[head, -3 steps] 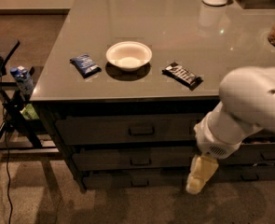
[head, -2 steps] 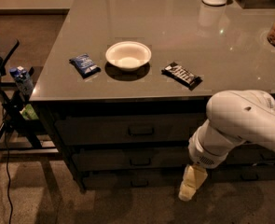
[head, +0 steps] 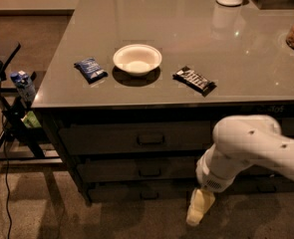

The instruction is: Open bottom drawer

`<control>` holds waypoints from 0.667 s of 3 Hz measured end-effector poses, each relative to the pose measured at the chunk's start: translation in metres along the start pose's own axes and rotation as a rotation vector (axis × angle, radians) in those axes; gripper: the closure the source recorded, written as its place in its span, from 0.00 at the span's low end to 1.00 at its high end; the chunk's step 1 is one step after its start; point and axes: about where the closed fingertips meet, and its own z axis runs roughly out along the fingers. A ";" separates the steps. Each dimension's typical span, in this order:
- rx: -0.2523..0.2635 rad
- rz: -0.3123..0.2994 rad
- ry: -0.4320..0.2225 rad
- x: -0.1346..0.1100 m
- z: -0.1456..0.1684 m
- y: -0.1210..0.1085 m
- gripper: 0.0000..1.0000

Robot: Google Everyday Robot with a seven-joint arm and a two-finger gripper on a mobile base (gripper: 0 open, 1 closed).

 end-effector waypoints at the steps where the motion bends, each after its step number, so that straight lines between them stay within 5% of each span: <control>1: -0.038 -0.001 -0.005 0.005 0.057 -0.001 0.00; 2: -0.063 0.013 -0.012 0.010 0.102 -0.006 0.00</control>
Offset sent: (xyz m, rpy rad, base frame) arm 0.0083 0.0169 -0.1520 0.0433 0.0763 -0.0155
